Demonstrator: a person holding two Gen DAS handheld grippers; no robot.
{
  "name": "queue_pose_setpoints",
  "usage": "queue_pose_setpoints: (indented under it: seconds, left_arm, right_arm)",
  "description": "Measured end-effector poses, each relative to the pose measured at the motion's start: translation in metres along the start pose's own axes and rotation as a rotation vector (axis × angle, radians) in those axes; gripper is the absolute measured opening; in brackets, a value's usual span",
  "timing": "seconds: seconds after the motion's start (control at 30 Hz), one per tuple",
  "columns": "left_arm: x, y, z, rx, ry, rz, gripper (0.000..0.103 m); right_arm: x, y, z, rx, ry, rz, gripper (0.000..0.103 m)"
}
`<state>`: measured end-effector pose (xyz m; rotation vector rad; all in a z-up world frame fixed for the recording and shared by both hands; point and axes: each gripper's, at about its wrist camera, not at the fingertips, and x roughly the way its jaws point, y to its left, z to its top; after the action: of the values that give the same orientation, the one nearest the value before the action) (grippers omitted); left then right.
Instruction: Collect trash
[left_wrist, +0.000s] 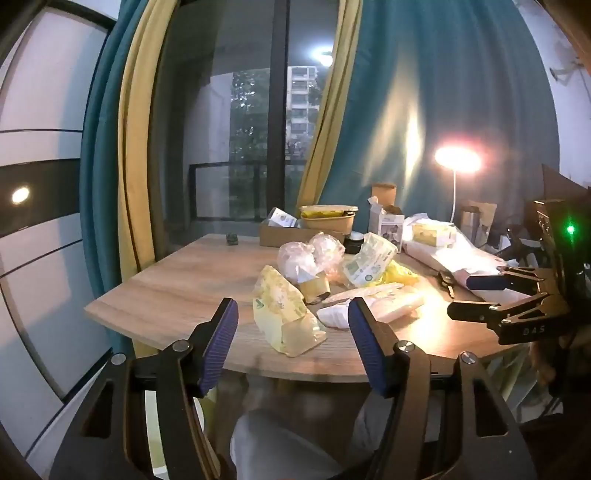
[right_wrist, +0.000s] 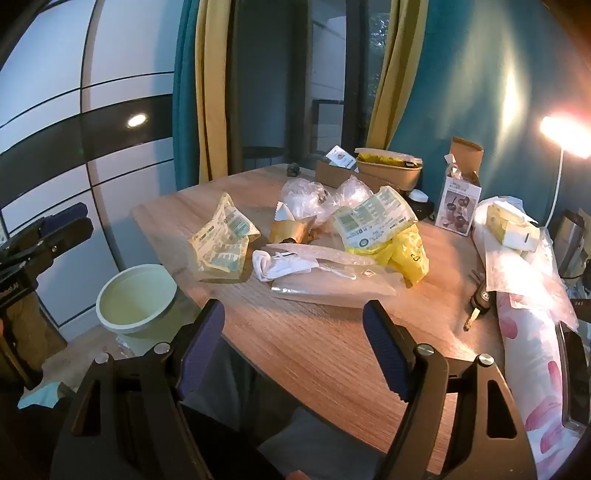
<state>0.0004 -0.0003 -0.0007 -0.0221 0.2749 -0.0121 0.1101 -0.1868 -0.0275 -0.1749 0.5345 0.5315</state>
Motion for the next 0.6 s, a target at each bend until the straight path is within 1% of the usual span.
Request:
queue_pose_setpoints:
  seconds: [0.03,0.07,0.13,0.2,0.33,0.4,0.6]
  left_arm:
    - [0.0,0.0,0.0,0.0,0.0,-0.006,0.066]
    - [-0.001,-0.001,-0.001,-0.006,-0.012,0.003,0.066]
    - [-0.001,-0.001,-0.003,-0.011,-0.011,-0.002,0.067]
    - [-0.005,0.004,-0.009,-0.015,-0.008,-0.012,0.067]
    - [-0.005,0.0,-0.01,-0.014,0.001,-0.026,0.067]
    - [0.003,0.0,-0.007,-0.011,0.019,-0.038,0.067]
    - [0.003,-0.004,-0.004,-0.006,0.015,-0.046,0.067]
  right_arm:
    - [-0.001,0.0,-0.001,-0.013,-0.018,-0.009,0.077]
    - [-0.002,0.0,-0.002,-0.016,-0.023,-0.011,0.077]
    - [-0.004,0.0,-0.003,-0.016,-0.024,-0.011,0.077]
    - [-0.002,0.006,0.003,-0.018,-0.019,-0.01,0.077]
    - [0.001,0.008,0.003,-0.03,-0.006,-0.01,0.077]
    - [-0.001,0.009,0.005,-0.033,-0.006,-0.007,0.077]
    - [-0.001,0.009,0.003,-0.03,-0.009,-0.005,0.077]
